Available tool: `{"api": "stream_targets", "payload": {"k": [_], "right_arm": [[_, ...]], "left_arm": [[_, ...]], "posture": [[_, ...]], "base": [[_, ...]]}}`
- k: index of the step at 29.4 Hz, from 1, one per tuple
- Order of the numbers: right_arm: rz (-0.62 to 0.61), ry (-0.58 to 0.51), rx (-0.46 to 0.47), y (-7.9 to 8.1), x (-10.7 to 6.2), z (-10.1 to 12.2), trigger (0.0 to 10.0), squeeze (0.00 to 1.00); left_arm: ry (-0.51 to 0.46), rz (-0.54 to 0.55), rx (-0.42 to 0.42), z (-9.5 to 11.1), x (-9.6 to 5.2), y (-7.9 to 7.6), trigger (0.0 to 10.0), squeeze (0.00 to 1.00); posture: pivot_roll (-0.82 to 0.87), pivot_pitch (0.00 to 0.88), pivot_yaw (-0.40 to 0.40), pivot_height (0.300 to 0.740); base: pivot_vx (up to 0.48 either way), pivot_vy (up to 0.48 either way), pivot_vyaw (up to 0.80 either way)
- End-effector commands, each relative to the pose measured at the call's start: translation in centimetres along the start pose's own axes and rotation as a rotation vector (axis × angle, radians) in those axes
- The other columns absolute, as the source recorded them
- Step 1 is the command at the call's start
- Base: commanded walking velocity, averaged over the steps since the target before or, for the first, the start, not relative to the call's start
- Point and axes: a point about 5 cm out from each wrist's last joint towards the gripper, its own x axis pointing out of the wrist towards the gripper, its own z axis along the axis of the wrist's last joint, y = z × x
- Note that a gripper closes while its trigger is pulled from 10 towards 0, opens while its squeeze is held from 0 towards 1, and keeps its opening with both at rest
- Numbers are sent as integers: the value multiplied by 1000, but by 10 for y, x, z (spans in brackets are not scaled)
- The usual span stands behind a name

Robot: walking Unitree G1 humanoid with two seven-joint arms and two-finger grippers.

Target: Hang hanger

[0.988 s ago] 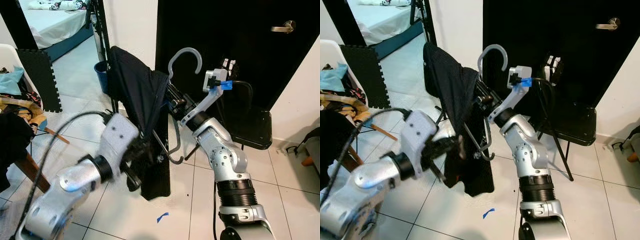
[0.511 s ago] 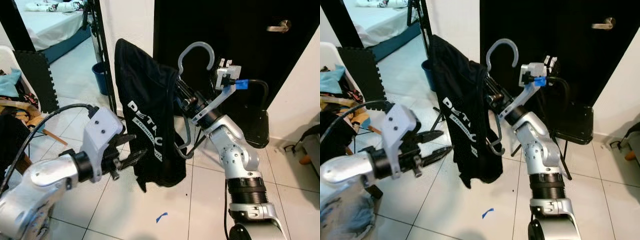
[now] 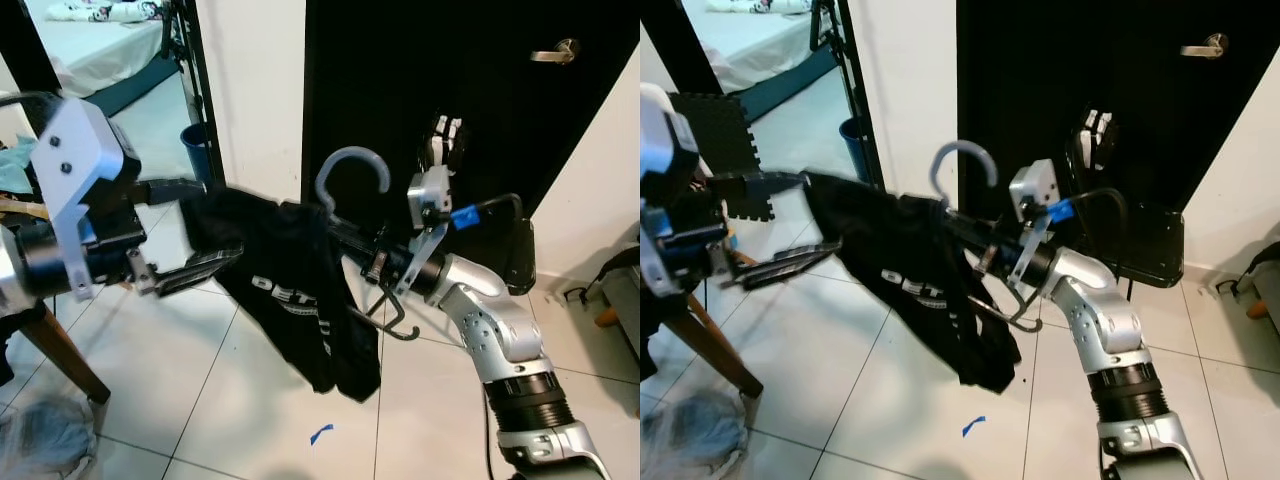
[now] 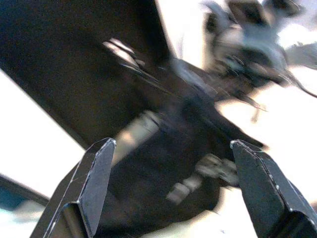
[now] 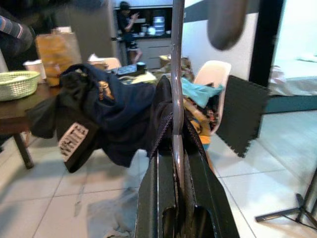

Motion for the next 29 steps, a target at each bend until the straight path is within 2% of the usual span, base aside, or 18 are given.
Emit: {"api": "stream_targets", "payload": {"k": [1, 4, 5, 6, 8, 9, 12, 18, 23, 29], "right_arm": [[67, 5, -49, 9, 4, 3, 10000, 0], [107, 15, -59, 14, 6, 3, 10000, 0], [139, 20, -62, 19, 6, 4, 10000, 0], [139, 20, -62, 19, 6, 4, 10000, 0], [209, 33, -70, 28, 7, 6, 10000, 0], [209, 33, -70, 28, 7, 6, 10000, 0], [282, 46, -79, 36, 7, 7, 10000, 0], [298, 50, -82, 38, 7, 7, 10000, 0], [391, 35, -69, 54, 11, 11, 10000, 0], [399, 24, -66, 55, 13, 13, 10000, 0]], "left_arm": [[50, -80, 35, 3, -3, 2, 10000, 1000], [101, -176, 34, -5, -1, -5, 10000, 1000], [140, -200, 38, -13, 1, -7, 10000, 0], [140, -200, 38, -13, 1, -7, 10000, 0], [220, -219, 56, -30, 3, -7, 10000, 0], [220, -219, 56, -30, 3, -7, 10000, 0], [254, -270, 17, -45, 4, -9, 10000, 0], [264, -305, 18, -47, 3, -7, 10000, 0], [383, -285, 100, -76, 10, -4, 10000, 0], [414, -301, 110, -84, 13, -9, 10000, 0]], "posture": [[29, 67, -5, 740], [23, 65, -3, 740], [18, 63, -3, 740], [18, 63, -3, 740], [13, 62, -3, 740], [13, 62, -3, 740], [3, 60, 4, 740], [3, 60, 4, 740], [4, 61, 0, 740], [5, 62, -1, 740]], "base": [[0, 0, 0], [0, 0, 0], [0, 0, 0], [0, 0, 0], [0, 0, 0], [0, 0, 0], [0, 0, 0], [0, 0, 0], [0, 0, 0], [0, 0, 0]]}}
